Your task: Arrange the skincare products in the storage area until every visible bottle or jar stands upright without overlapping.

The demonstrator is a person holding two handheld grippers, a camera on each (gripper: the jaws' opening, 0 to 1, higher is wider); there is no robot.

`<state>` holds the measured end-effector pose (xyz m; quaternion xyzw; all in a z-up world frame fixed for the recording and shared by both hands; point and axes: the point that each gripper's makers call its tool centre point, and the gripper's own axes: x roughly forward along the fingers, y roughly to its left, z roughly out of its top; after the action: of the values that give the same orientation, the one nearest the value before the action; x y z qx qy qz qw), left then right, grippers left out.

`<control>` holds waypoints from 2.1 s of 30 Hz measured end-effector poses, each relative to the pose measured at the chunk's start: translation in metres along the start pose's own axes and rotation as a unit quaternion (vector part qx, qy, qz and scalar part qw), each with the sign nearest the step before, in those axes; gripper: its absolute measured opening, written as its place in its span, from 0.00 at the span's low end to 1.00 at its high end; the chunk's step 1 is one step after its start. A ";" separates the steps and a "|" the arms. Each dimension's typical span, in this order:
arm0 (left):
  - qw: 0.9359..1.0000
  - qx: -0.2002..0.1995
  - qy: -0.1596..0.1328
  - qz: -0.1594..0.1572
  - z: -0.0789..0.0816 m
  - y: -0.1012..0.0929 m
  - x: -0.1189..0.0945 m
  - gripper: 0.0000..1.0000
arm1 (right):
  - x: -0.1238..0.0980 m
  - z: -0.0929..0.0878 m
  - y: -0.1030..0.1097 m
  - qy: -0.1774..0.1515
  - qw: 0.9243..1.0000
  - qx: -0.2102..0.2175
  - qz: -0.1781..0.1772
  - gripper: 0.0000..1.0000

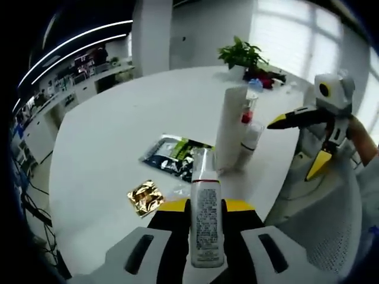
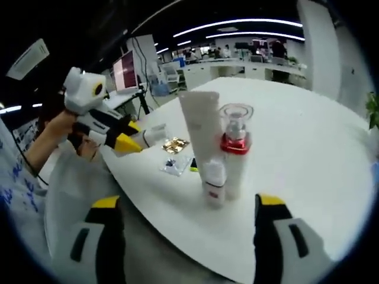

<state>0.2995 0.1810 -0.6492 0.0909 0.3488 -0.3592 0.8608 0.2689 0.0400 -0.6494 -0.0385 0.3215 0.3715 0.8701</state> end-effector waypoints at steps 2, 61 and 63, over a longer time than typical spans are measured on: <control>1.000 0.000 -0.001 -0.003 0.000 -0.003 0.000 0.17 | 0.000 -0.001 0.002 0.000 1.000 0.004 0.006 0.83; 0.995 0.007 -0.047 -0.086 0.019 -0.064 -0.005 0.17 | 0.026 0.038 0.035 -0.178 0.874 0.410 0.191 0.35; 0.992 -0.009 -0.061 -0.109 0.024 -0.071 -0.006 0.17 | 0.023 0.044 0.036 -0.192 0.859 0.429 0.204 0.34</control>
<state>0.2607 0.1237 -0.6208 0.0226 0.3070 -0.4525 0.8369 0.2797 0.0937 -0.6223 0.4771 0.2765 0.3660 0.7497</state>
